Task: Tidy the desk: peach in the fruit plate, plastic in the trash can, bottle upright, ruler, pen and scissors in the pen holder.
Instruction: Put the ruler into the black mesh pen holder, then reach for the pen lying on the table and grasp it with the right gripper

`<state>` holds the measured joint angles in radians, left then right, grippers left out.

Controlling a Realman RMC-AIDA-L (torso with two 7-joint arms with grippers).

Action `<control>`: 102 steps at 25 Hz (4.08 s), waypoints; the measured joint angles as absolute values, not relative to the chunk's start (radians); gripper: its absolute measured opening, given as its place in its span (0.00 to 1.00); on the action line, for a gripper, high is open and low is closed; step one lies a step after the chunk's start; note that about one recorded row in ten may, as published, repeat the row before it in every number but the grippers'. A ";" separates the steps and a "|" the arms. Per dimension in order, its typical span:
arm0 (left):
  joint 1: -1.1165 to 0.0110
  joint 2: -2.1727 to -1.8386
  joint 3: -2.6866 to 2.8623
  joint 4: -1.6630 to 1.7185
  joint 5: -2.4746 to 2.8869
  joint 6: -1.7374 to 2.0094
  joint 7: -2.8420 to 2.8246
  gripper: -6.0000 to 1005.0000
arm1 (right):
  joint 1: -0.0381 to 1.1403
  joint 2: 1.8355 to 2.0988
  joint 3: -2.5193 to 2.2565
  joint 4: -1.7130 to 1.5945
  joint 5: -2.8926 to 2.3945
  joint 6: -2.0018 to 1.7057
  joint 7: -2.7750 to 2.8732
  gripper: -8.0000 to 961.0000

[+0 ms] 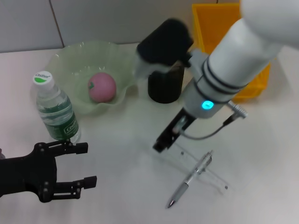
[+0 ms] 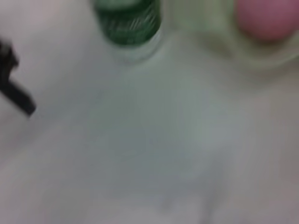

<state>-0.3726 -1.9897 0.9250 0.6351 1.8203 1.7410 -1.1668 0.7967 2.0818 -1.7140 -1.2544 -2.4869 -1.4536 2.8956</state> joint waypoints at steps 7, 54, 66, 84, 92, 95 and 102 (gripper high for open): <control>-0.377 -1.994 0.925 0.635 1.817 1.741 -1.167 0.83 | 0.705 2.081 -1.472 -1.357 -2.435 -1.410 2.735 0.39; -0.414 -2.035 0.905 0.624 1.812 1.727 -1.192 0.83 | 0.699 2.079 -1.133 -1.005 -1.811 -0.879 1.845 0.44; -0.414 -2.032 0.897 0.631 1.812 1.731 -1.188 0.83 | 0.764 2.080 -1.142 -0.857 -1.789 -0.799 1.749 0.47; -0.414 -2.032 0.888 0.632 1.812 1.736 -1.182 0.83 | 0.793 2.082 -1.144 -0.704 -1.715 -0.762 1.643 0.52; -0.413 -2.032 0.887 0.632 1.812 1.736 -1.181 0.83 | 0.764 2.085 -1.139 -0.724 -1.706 -0.766 1.644 0.54; -0.412 -2.033 0.887 0.632 1.811 1.737 -1.181 0.83 | 0.747 2.084 -1.143 -0.744 -1.666 -0.769 1.641 0.78; -0.412 -2.033 0.887 0.633 1.811 1.739 -1.181 0.83 | 0.698 2.084 -1.141 -0.808 -1.579 -0.850 1.641 0.80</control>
<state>-0.4121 -2.0327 0.8866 0.6327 1.8115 1.7394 -1.1812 0.6982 2.0838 -1.1410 -0.8084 -1.5794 -0.8496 1.6413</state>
